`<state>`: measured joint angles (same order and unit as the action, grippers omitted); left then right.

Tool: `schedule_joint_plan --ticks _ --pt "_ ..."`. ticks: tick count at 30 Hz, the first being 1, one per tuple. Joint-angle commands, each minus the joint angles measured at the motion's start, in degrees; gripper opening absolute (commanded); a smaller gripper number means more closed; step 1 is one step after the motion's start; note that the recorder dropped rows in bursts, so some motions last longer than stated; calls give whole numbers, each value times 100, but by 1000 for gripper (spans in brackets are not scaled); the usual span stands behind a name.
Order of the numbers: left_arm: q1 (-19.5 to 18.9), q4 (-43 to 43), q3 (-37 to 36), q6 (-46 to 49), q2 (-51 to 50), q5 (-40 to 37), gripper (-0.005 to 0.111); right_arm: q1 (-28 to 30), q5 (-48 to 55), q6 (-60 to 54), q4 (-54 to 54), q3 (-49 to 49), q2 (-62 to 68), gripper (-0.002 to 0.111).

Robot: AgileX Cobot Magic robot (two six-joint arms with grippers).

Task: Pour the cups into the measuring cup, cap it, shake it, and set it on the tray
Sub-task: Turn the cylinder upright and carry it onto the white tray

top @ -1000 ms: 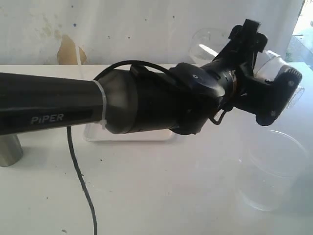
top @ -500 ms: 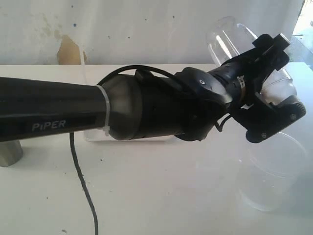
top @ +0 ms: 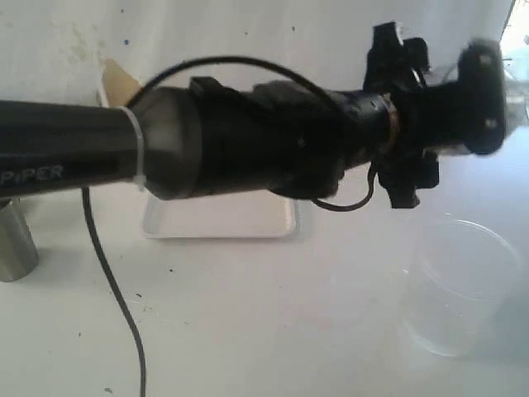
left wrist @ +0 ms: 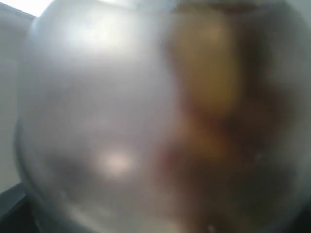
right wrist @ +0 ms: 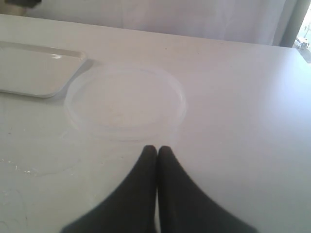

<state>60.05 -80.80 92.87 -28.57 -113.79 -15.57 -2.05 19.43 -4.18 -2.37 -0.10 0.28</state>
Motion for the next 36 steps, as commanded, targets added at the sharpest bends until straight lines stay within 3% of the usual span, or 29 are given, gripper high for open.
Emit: schedule_joint_plan --ticks 1,5,9,15,19,23,26,31,36 --pt "-558 1530 -175 -1000 510 1192 0 -21 -12 -11 26 10 -28 0" --pt "-1141 2233 -769 -1970 770 2658 0 -21 -12 -11 26 10 -28 0" --pt "-1808 2233 -1597 -2684 1066 4425 0 -21 -12 -11 26 10 -28 0" --pt "-2841 2233 -2638 -2631 1413 4629 0 -21 -12 -11 26 10 -28 0" --pt "-3542 2233 -3060 -1812 1451 5042 0 -21 -12 -11 26 10 -28 0" --pt "-3777 2245 -3239 -527 1440 4967 0 -21 -12 -11 26 10 -28 0" --pt "-3801 2441 -3306 -92 1371 5138 0 -21 -12 -11 26 10 -28 0" --pt "-3801 4146 -3306 433 772 5761 0 -21 -12 -11 26 10 -28 0" --pt "-3801 4716 -3306 880 43 6291 0 -21 -12 -11 26 10 -28 0"
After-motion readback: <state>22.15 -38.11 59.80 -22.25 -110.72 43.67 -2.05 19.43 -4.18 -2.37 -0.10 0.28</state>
